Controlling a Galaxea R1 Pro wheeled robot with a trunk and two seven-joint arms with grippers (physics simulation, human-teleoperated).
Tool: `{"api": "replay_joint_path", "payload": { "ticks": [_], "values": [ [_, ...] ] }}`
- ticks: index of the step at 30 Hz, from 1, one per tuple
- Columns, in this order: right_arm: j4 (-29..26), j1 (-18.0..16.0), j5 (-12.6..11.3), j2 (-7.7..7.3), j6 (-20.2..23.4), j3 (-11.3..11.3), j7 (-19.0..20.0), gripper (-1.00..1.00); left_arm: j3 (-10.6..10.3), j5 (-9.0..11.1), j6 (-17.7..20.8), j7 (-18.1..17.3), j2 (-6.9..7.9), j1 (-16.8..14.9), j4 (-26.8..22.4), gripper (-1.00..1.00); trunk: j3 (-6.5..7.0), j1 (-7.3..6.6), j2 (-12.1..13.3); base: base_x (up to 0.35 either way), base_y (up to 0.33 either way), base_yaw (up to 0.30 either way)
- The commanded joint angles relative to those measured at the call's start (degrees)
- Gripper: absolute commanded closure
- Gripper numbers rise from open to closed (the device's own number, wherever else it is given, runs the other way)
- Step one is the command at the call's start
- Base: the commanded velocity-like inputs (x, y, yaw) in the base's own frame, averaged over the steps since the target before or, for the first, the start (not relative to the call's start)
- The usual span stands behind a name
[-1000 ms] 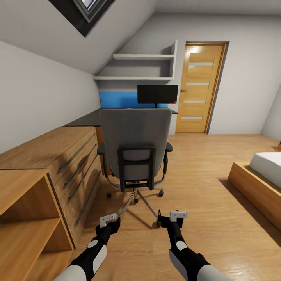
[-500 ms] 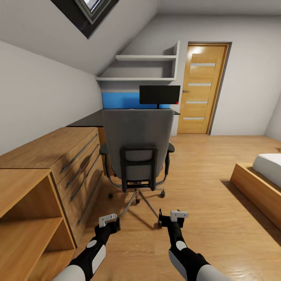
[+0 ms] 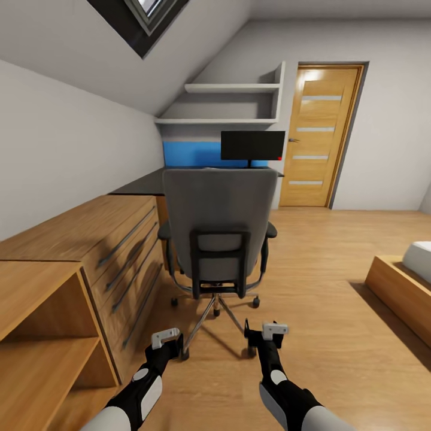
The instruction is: In the bedroom, organize the workspace by keeping the computer under the desk, ensuring the monitor is on the desk, placing the keyboard on the desk next to the monitor, placing the mouse on the desk next to the keyboard, moving the folder from the swivel chair onto the desk next to the mouse, stacking the notebook on top of the folder with the pen on top of the notebook, and positioning the swivel chair next to the desk.
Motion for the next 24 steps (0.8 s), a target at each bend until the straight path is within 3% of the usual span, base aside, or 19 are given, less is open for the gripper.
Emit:
{"api": "replay_joint_path", "payload": {
  "ticks": [1, 15, 24],
  "values": [
    [0.0, -0.1, -0.3, -0.03, -0.2, 0.5, -0.4, -1.00, 0.2, 0.0, -0.2, -0.1, -0.03, 0.0, 0.0, -1.00, -0.06, 0.02, 0.0, 0.286, 0.000, 0.004],
    [0.1, -0.1, -0.3, 0.22, -0.3, 0.7, 0.0, -1.00, 0.1, -0.1, -0.2, -0.2, -0.22, 0.0, 0.1, -1.00, -0.06, 0.02, 0.0, 0.166, -0.003, 0.001],
    [0.2, 0.0, 0.0, 0.40, -0.4, 2.4, 0.4, -1.00, -0.3, -0.1, -0.1, -0.2, -0.36, 0.0, 0.0, -1.00, -0.06, 0.02, 0.0, 0.052, -0.152, 0.000]
  ]
}}
